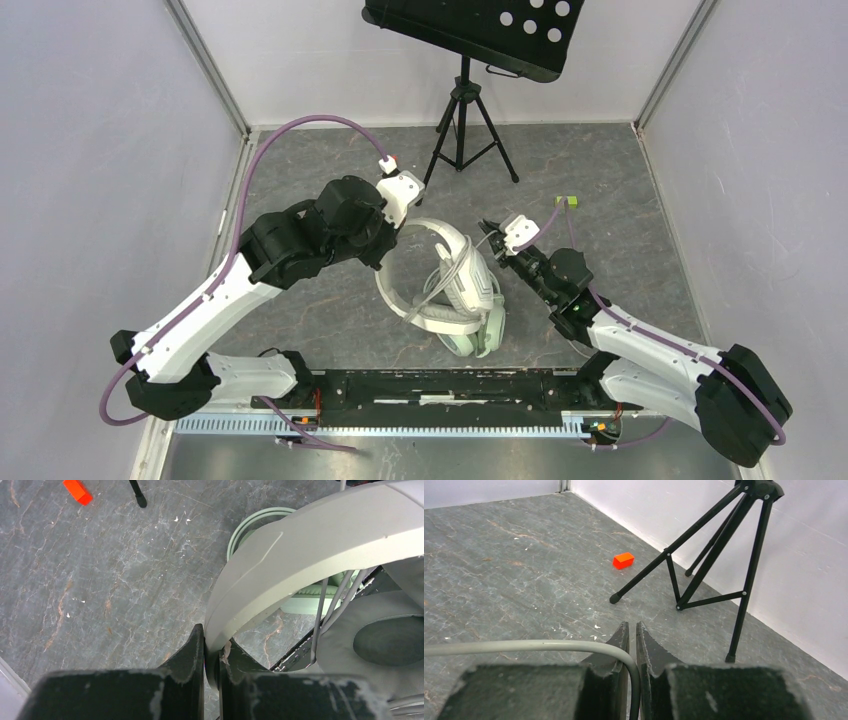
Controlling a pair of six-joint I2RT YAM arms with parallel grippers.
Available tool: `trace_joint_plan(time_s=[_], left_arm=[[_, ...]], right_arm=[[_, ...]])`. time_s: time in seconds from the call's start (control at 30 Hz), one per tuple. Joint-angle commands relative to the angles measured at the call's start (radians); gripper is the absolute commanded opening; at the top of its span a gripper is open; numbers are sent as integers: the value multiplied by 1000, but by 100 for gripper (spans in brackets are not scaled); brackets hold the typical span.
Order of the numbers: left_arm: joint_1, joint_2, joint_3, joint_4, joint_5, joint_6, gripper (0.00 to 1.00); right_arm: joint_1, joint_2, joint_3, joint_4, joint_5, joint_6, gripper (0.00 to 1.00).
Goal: Wrap the headphones
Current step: Wrap the headphones cable around the headphones.
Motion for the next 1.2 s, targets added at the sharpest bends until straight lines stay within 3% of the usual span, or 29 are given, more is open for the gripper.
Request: trace_joint_plan(time_s=[0.0,0.13,0.33,0.43,0.73,1.17], left_arm=[[-2,-10,51,-8,23,32,2],[-2,-1,62,-20,29,31,2],[-2,7,67,-24,23,34,2],[-2,15,66,-23,18,103,2],[-2,119,97,-58,-177,219,2],[-11,159,81,-58,-204,295,2]], right_arm=[[-12,0,-10,96,108,-27,14],[-13,-2,-18,103,160,-39,14],[-12,-16,-8,93,150,-33,3],[-12,-43,31,31,91,1,0],[-12,-159,89,-131,-102,180,0],[-12,-179,203,-261,-21,101,1]])
